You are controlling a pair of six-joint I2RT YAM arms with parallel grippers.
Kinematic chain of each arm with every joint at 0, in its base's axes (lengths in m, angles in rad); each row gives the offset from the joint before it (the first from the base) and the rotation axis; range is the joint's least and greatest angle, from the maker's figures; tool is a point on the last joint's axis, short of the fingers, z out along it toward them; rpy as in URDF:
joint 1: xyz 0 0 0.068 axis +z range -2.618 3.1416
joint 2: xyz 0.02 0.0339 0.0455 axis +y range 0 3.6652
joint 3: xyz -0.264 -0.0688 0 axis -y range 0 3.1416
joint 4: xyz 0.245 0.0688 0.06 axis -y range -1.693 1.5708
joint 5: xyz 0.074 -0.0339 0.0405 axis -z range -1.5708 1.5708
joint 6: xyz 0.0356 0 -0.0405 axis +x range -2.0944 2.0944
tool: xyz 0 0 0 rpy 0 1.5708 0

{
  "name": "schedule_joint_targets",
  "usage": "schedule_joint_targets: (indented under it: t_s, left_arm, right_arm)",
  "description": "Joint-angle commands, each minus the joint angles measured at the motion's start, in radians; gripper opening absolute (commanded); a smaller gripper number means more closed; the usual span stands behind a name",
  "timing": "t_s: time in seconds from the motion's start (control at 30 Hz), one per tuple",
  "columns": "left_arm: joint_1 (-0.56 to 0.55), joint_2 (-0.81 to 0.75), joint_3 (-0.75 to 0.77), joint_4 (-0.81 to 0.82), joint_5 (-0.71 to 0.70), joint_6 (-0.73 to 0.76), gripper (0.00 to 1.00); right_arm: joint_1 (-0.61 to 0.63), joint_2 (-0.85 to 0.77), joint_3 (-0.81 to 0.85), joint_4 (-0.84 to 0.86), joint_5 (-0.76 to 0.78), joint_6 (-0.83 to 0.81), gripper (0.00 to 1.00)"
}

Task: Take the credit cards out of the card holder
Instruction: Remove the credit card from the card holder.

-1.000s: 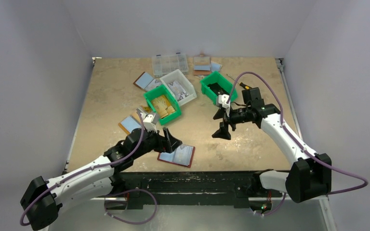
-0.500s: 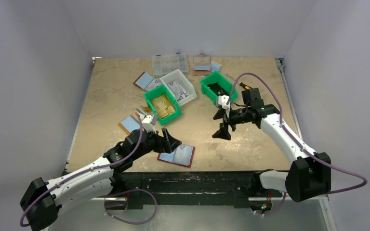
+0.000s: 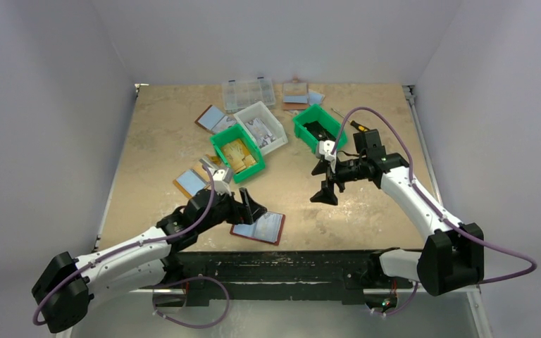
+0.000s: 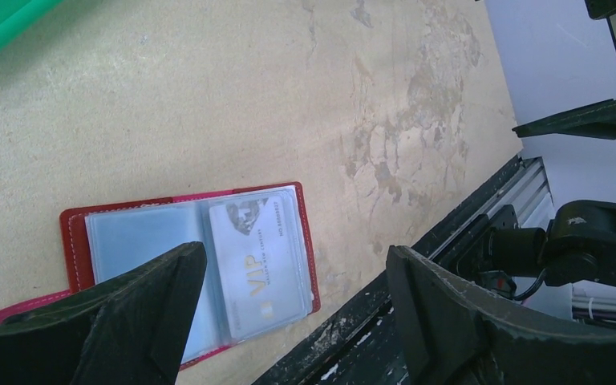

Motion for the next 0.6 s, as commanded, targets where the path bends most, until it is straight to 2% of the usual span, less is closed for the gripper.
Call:
schedule_joint_targets:
  t_s: [0.0,0.57]
  left_arm:
    - [-0.006,0.018,0.010,0.052,0.012,-0.003,0.89]
    - [-0.145,0.073,0.132,-0.095,-0.172,0.024,0.89]
  right_arm:
    - [-0.004,-0.028,-0.017,0.026,-0.015,-0.019,0.99]
    - [-0.004,-0.064,-0.027,0.038,-0.011,-0.010,0.99]
